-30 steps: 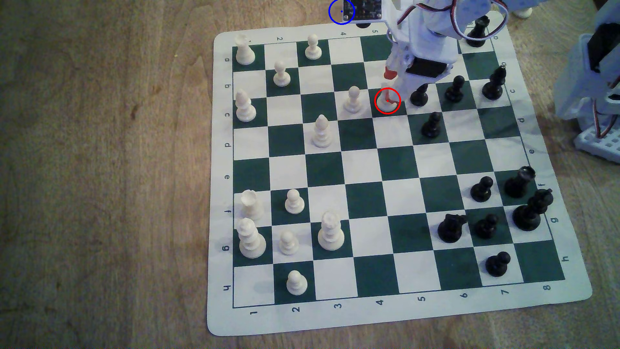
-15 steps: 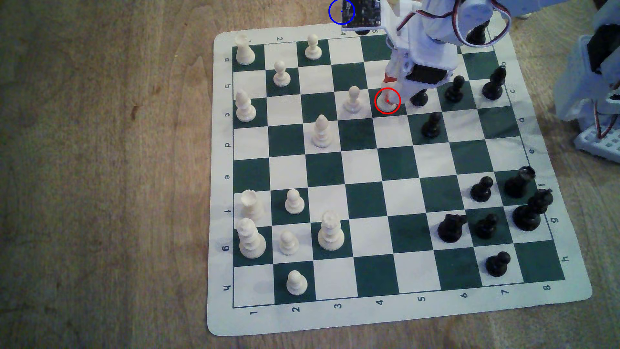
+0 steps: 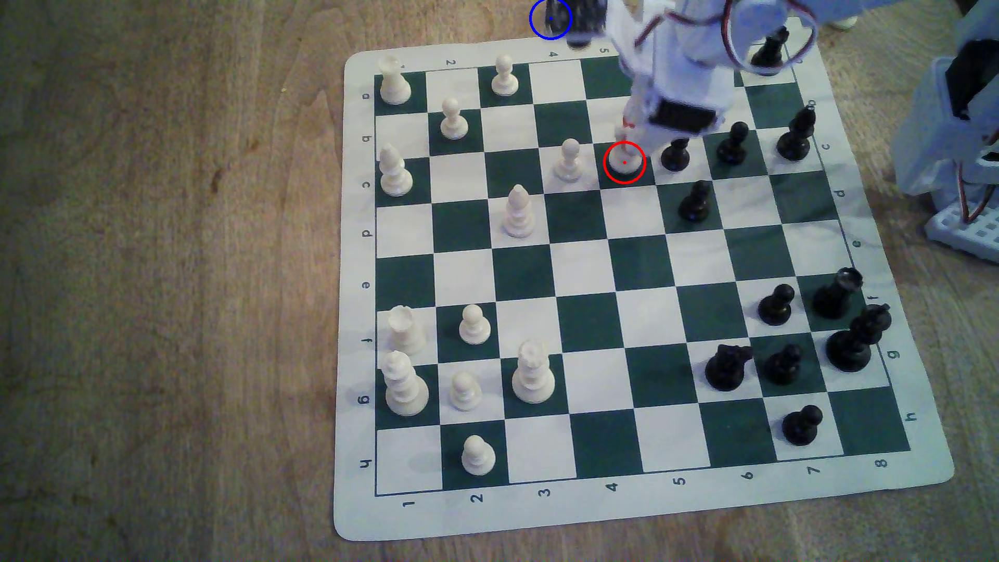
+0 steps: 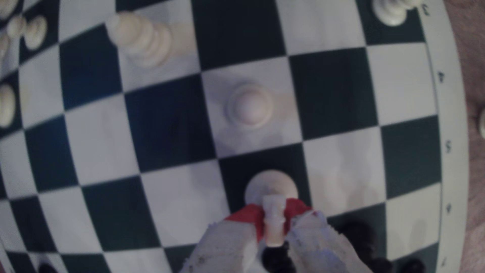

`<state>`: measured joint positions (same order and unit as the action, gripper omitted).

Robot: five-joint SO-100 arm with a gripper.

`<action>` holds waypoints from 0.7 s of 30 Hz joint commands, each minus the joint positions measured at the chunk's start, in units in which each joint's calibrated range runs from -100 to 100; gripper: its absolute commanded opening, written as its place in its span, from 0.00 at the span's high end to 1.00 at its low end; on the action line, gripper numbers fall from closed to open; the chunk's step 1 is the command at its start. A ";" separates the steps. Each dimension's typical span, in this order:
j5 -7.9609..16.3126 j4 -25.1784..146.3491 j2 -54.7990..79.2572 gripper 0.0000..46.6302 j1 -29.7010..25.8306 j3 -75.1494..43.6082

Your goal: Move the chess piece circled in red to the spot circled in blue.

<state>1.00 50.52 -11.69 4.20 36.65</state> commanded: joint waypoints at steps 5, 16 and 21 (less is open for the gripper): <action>0.24 12.79 -7.58 0.99 2.72 -16.70; -2.98 14.18 -3.85 0.99 12.57 -35.02; -4.35 7.47 2.35 0.99 17.11 -36.28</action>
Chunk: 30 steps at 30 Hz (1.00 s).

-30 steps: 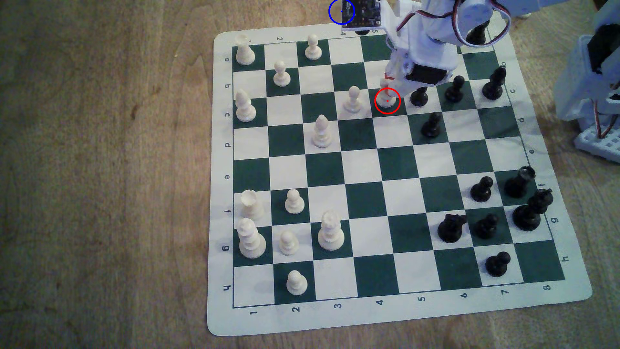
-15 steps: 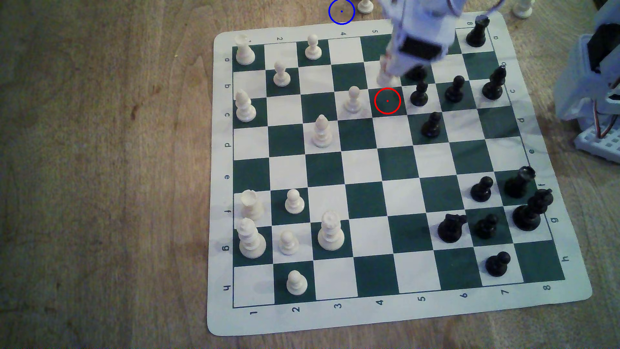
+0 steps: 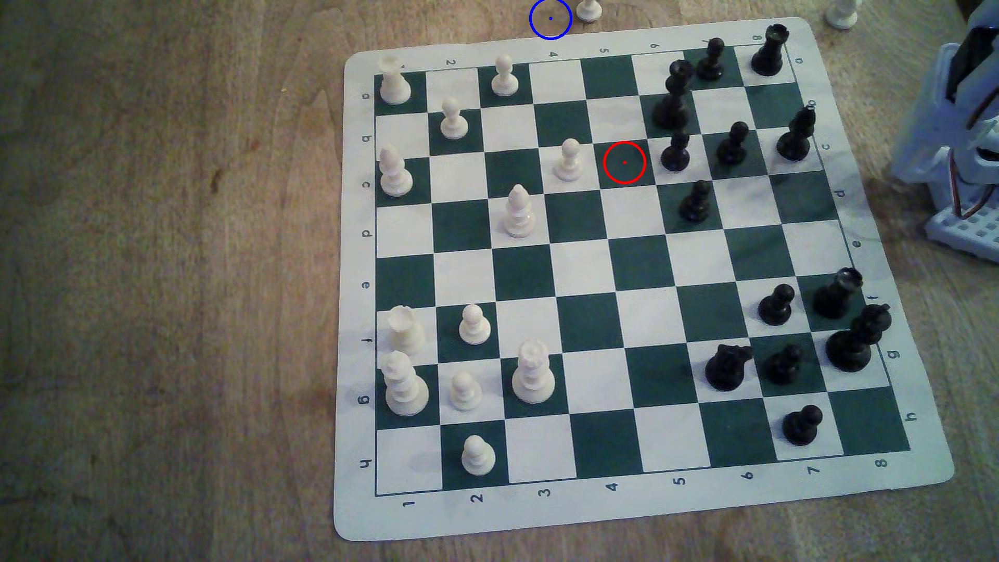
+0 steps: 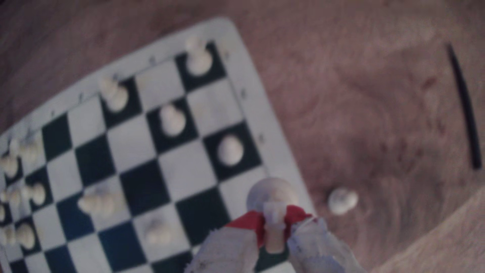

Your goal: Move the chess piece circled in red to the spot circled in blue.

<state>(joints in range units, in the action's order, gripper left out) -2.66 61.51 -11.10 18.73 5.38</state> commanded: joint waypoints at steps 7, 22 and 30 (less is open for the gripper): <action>-1.27 -11.47 10.85 0.99 4.46 -3.65; -4.44 -24.50 22.14 0.98 7.28 -0.93; -4.30 -25.23 24.68 0.96 6.88 1.60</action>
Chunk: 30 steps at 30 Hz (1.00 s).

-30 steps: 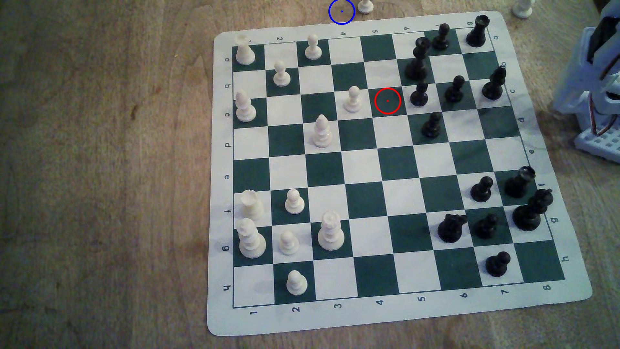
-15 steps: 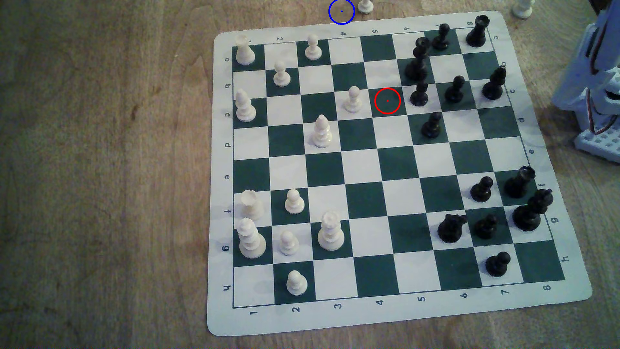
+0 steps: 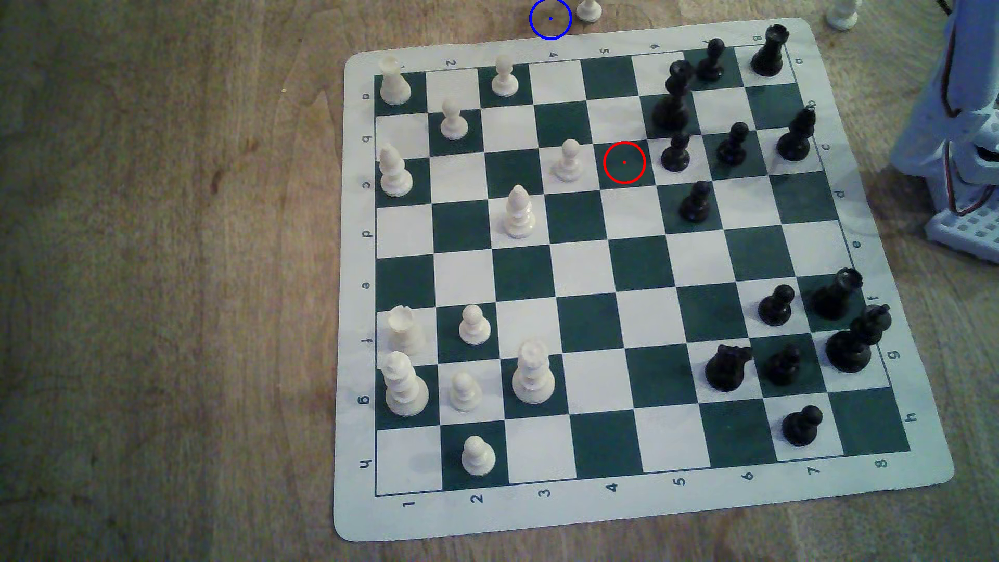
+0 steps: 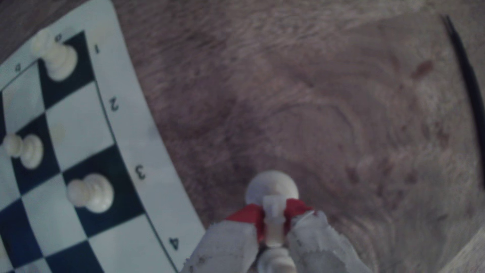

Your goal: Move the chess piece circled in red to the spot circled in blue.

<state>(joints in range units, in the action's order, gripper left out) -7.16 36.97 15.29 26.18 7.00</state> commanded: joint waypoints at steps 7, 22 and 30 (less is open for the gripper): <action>0.34 -0.77 -1.54 0.95 -1.50 -0.20; 1.61 -2.49 -1.20 0.66 -0.64 1.34; 1.61 -2.74 -4.34 0.66 -0.49 3.69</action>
<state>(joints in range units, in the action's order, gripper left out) -5.45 34.98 16.63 25.29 11.61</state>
